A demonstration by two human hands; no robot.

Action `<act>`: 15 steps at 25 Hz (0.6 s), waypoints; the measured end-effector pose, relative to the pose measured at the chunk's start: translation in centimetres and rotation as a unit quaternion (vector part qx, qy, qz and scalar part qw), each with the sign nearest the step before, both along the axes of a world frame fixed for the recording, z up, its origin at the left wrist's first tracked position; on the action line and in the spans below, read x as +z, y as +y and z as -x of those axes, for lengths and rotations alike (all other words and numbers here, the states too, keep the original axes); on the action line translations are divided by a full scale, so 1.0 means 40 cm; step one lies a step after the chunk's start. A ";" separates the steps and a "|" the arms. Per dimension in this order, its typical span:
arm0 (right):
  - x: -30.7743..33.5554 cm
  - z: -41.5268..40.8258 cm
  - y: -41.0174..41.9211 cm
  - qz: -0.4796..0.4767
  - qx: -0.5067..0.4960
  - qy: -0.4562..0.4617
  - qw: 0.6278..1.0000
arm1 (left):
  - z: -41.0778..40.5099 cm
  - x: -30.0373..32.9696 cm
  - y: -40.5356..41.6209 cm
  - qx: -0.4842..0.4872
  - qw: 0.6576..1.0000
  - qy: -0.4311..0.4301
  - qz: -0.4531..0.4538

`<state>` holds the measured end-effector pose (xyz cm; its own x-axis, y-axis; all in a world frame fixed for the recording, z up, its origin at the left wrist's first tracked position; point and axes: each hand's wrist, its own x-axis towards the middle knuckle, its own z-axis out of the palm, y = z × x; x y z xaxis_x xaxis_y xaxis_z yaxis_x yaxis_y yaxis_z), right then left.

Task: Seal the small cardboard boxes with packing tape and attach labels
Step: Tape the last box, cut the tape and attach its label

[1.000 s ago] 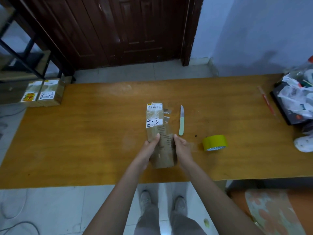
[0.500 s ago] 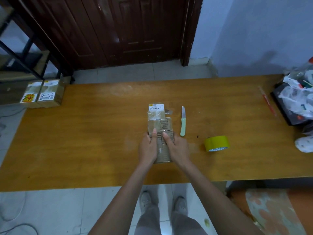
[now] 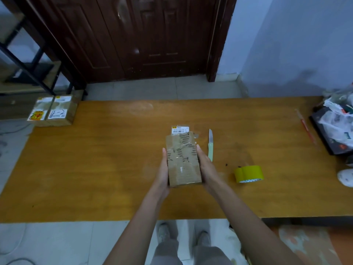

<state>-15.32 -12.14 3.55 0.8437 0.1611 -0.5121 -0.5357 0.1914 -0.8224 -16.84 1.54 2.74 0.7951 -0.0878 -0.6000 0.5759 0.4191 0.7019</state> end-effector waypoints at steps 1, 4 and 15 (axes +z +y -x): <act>-0.005 0.003 0.006 -0.035 -0.026 0.000 0.999 | -0.008 0.001 -0.002 0.012 1.000 0.004 0.011; -0.008 -0.003 0.017 -0.069 -0.108 0.013 0.992 | -0.026 -0.012 -0.013 0.056 0.998 -0.004 -0.002; -0.073 0.023 -0.079 0.356 0.084 -0.108 0.925 | 0.013 -0.063 0.022 -0.103 0.990 0.029 -0.095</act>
